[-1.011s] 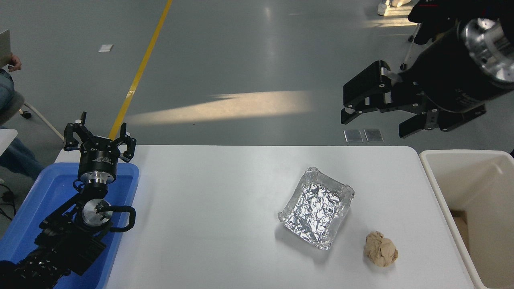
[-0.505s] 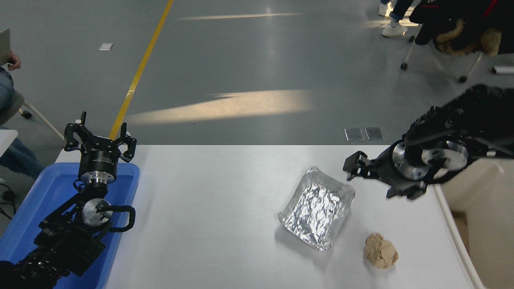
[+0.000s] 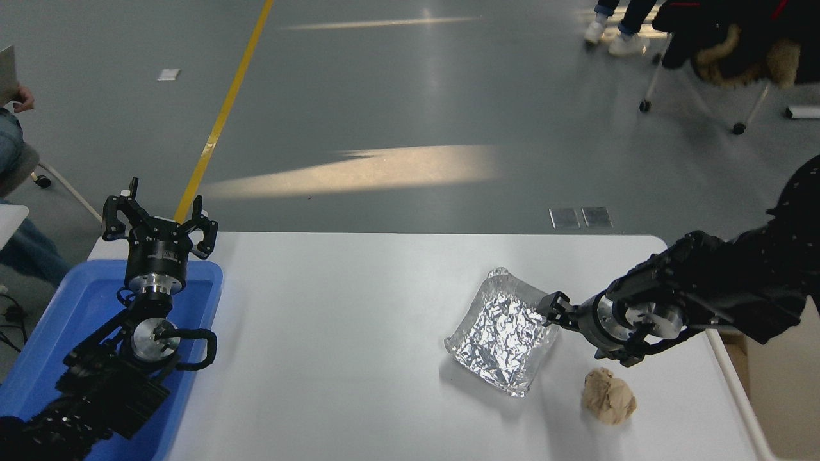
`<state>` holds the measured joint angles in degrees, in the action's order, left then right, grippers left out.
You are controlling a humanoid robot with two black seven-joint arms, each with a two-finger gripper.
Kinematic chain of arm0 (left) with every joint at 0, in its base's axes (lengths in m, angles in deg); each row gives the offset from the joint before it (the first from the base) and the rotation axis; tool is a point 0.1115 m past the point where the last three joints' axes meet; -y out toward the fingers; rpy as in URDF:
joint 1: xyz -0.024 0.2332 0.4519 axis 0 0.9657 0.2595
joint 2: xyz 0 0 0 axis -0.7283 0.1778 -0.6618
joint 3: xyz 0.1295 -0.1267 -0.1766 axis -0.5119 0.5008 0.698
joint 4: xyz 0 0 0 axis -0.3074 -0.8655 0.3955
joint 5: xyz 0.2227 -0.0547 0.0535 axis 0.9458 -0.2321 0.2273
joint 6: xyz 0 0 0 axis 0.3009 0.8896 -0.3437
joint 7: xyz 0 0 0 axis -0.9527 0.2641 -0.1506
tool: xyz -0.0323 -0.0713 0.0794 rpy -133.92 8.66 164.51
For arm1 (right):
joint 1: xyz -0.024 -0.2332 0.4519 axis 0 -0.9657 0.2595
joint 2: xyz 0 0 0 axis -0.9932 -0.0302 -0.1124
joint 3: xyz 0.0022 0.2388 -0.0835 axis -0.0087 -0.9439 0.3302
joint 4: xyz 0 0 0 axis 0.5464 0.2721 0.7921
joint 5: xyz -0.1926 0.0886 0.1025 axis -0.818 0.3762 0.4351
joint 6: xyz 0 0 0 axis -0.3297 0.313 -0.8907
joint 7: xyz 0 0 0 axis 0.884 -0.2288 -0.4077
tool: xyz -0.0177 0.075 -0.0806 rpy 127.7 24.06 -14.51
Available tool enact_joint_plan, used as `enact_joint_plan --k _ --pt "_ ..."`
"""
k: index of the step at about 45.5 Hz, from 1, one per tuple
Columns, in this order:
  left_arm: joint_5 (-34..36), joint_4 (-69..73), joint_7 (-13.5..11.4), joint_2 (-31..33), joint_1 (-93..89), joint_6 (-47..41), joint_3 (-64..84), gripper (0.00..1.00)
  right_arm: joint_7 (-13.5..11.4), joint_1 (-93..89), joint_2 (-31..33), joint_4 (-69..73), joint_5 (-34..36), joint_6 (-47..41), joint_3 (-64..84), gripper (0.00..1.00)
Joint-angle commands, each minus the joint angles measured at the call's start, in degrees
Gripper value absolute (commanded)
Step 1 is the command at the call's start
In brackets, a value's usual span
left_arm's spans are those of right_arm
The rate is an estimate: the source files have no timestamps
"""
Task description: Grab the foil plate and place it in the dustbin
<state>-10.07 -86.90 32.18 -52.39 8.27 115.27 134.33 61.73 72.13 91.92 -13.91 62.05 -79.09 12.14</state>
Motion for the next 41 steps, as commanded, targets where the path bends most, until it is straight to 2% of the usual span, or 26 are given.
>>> enact_joint_plan --k 1,14,18,21,26,32,41 --pt "0.00 0.00 0.00 0.00 0.00 0.01 -0.01 0.99 -0.04 -7.36 -1.18 -6.64 0.43 1.38 -4.69 0.99" --pt "0.00 0.00 0.00 0.00 0.00 0.01 -0.01 0.99 -0.04 -9.73 -3.03 -10.68 0.35 1.91 -6.80 0.92" --pt "0.00 0.00 0.00 0.00 0.00 0.01 0.08 0.99 -0.04 -10.08 -3.64 -11.29 0.26 1.91 -6.80 0.80" --pt "0.00 0.00 0.00 0.00 0.00 0.01 -0.01 0.99 -0.04 -10.17 -3.73 -11.30 0.17 1.91 -6.80 0.59" --pt "0.00 0.00 0.00 0.00 0.00 0.01 -0.01 0.99 -0.22 -10.08 -3.91 -11.12 0.35 1.65 -6.80 0.00" --pt "0.00 0.00 0.00 0.00 0.00 0.01 -0.01 0.99 -2.06 -9.73 -3.91 -11.03 0.43 1.65 -6.80 0.00" --pt "0.00 0.00 0.00 0.00 0.00 0.01 -0.01 0.99 -2.24 -8.24 -4.00 -9.98 0.43 2.17 -6.89 0.00"
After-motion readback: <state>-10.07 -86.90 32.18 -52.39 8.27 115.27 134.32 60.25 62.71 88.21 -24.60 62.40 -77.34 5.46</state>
